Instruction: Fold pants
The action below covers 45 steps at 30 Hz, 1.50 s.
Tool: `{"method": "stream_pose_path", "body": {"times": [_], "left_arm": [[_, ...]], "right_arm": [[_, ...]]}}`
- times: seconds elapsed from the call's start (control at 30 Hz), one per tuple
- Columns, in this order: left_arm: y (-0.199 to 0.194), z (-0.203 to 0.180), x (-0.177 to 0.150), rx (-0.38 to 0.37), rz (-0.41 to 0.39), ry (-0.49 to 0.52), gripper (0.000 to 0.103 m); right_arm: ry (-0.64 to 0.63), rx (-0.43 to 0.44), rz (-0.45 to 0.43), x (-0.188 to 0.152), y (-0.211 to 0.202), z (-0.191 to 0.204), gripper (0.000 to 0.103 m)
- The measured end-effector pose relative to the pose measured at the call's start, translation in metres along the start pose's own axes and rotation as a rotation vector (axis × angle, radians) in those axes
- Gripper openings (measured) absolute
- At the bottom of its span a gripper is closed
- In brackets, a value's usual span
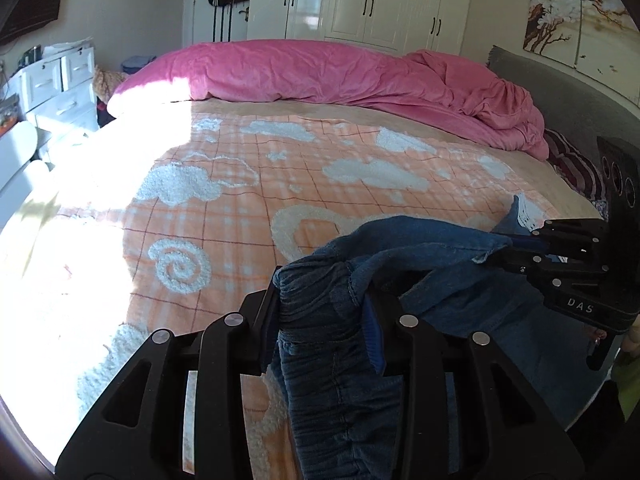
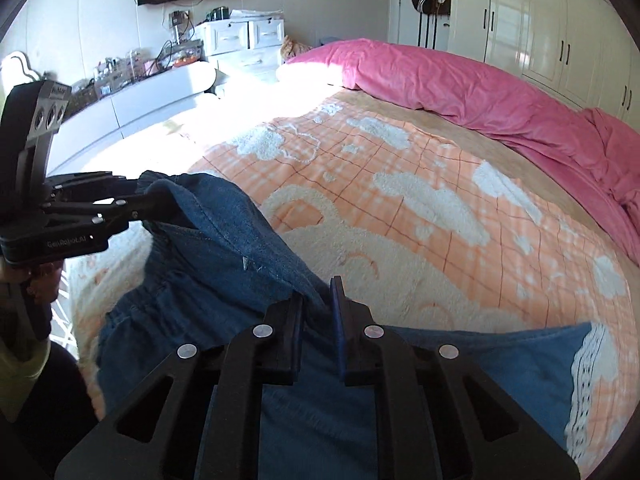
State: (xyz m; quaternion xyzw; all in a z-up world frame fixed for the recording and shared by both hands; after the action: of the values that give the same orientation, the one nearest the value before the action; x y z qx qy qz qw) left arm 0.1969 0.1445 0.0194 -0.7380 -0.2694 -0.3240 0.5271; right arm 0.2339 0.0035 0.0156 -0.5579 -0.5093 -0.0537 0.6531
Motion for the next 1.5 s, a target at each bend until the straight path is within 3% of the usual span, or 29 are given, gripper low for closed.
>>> {"method": "stream_pose_path", "body": {"times": [0.17,0.33,0.6,1.17,1.33,1.4,1.5], "left_arm": [[-0.022,-0.018,-0.020,0.007,-0.017,0.059,0.029],[-0.027,-0.021,-0.051,0.024,0.042,0.056,0.031],[-0.048,-0.030,-0.068,0.037,0.045,0.058,0.031],[-0.067,-0.020,-0.114,0.105,0.173,-0.018,0.051],[-0.082,-0.013,-0.132,0.145,0.205,-0.033,0.052],[-0.095,-0.009,-0.133,0.145,0.185,-0.073,0.052],[-0.111,-0.019,-0.115,0.081,0.110,-0.110,0.052]], "right_arm": [[-0.003,0.003,-0.017,-0.023,-0.031,0.017,0.012],[-0.050,0.023,-0.014,-0.048,-0.054,0.042,0.012],[-0.016,0.063,-0.016,-0.076,-0.075,0.064,0.012],[-0.070,0.060,0.006,-0.121,-0.076,0.106,0.014],[-0.068,0.056,-0.008,-0.125,-0.075,0.107,0.015],[-0.053,0.067,-0.001,-0.127,-0.074,0.106,0.015],[-0.044,0.076,-0.001,-0.130,-0.072,0.106,0.015]]}}
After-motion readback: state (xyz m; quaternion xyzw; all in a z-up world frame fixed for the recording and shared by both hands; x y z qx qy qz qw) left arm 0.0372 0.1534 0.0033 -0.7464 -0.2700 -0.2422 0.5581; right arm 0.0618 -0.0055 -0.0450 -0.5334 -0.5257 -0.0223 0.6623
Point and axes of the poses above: each gripper's, at about its wrist camera, not at the fingertips, and y roughly the way its jaws point, z to its left, x to its top, the point moved 7 cm from there along y, roughly the way its jaws point, and after that the axes turned 13 degrees about -x, right-handed, at the moved point
